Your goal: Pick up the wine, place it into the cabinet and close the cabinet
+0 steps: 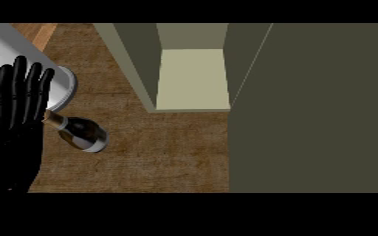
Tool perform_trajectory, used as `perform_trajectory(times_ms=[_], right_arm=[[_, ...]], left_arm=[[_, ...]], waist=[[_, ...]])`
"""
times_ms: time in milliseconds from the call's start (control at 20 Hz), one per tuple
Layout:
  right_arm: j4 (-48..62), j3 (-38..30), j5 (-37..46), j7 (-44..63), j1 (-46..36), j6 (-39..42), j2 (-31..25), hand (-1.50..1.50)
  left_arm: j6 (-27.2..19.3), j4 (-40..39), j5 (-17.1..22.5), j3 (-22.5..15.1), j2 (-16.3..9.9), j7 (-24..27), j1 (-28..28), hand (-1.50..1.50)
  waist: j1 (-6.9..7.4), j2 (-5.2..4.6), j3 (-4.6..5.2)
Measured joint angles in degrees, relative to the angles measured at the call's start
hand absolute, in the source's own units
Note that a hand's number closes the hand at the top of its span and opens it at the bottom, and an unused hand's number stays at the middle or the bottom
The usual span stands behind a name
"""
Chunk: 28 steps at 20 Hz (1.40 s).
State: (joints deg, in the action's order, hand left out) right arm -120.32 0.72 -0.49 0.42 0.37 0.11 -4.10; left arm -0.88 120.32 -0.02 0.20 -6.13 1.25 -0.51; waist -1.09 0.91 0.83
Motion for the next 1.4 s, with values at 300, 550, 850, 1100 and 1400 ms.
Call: perform_trajectory(times_ms=[300,550,850,1100,1400], right_arm=[[-5.7,1.0,0.1,0.1,5.8,1.9,-0.5,-1.5],[-10.9,5.1,-4.3,5.5,8.7,6.9,-2.6,-1.5],[-18.8,4.9,-7.6,18.3,4.1,5.9,-4.4,-1.5],[-19.7,3.4,-8.1,25.5,-1.9,4.4,-5.3,-1.5],[-20.8,3.6,-8.2,34.7,-9.0,1.0,-5.9,-1.5]], left_arm=[[4.2,-0.5,6.5,7.6,-2.7,3.0,5.0,-1.5],[4.9,-0.2,16.7,11.0,-1.0,-2.2,8.2,-1.5],[2.6,7.0,21.2,12.4,-0.7,-10.2,9.9,-1.5],[-0.5,12.4,21.9,12.4,-0.8,-16.5,8.9,-1.5],[-4.0,14.5,21.3,12.4,-2.0,-22.9,6.1,-1.5]], waist=[[0.87,-0.61,-0.63],[1.23,-0.64,-0.73],[1.3,-0.73,-0.78],[1.26,-0.79,-0.81],[1.1,-0.77,-0.81]])
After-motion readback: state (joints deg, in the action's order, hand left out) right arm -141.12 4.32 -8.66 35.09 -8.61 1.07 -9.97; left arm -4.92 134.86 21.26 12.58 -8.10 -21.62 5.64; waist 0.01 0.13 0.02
